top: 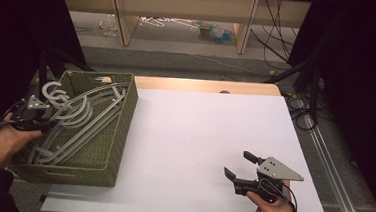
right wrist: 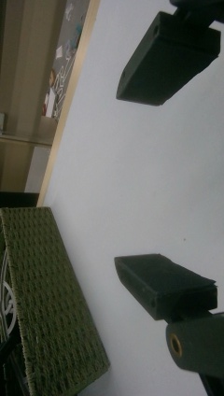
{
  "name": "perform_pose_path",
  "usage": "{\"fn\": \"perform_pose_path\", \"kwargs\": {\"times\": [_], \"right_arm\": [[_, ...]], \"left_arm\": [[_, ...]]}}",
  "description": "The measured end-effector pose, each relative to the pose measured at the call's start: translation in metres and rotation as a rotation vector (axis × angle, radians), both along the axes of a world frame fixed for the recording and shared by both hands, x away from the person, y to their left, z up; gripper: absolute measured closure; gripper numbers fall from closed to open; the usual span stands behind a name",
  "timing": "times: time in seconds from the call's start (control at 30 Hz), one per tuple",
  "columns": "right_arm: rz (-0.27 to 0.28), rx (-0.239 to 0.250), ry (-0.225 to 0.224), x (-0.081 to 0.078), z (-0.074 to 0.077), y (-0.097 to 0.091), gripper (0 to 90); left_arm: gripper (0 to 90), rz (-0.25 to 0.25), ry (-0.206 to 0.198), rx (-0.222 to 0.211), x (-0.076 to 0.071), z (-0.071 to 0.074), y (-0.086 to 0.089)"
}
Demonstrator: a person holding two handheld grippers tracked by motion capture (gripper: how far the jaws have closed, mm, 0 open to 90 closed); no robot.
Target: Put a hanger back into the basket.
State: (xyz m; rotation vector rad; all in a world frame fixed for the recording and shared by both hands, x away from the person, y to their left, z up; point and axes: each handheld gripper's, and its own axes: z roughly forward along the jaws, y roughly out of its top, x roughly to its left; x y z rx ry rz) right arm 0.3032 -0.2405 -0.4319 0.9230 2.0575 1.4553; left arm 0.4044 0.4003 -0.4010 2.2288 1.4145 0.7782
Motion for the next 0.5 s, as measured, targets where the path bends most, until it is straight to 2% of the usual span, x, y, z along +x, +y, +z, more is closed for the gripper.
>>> {"fn": "perform_pose_path", "kwargs": {"times": [0.07,0.1,0.17,0.2,0.23,0.3,0.4,0.5], "right_arm": [[0.000,-0.002,-0.004,0.001,0.000,-0.001,17.7],[0.002,0.001,0.006,0.001,0.000,-0.001,17.7],[0.001,-0.005,-0.018,0.002,0.000,-0.001,17.7],[-0.001,-0.001,-0.019,0.001,0.000,-0.001,17.7],[0.002,0.000,0.001,0.001,0.000,-0.001,17.7],[0.002,-0.005,-0.014,0.002,0.000,-0.001,17.7],[-0.003,-0.005,-0.021,0.001,0.000,-0.001,17.7],[-0.006,-0.008,-0.018,0.001,0.000,-0.001,17.7]], "left_arm": [[79.7,-0.008,0.019,0.024,0.002,0.000,0.001],[79.4,-0.009,0.015,0.028,0.002,0.000,0.000],[79.0,-0.010,0.012,0.031,0.001,0.000,-0.001],[78.4,-0.009,0.012,0.030,0.001,0.000,-0.001],[76.7,-0.004,0.011,0.026,0.001,0.000,-0.001],[70.7,0.018,0.000,0.011,0.000,0.001,0.001],[63.6,0.054,-0.042,-0.043,-0.003,0.007,0.002],[58.3,0.057,-0.083,-0.056,-0.007,0.014,0.000]]}}
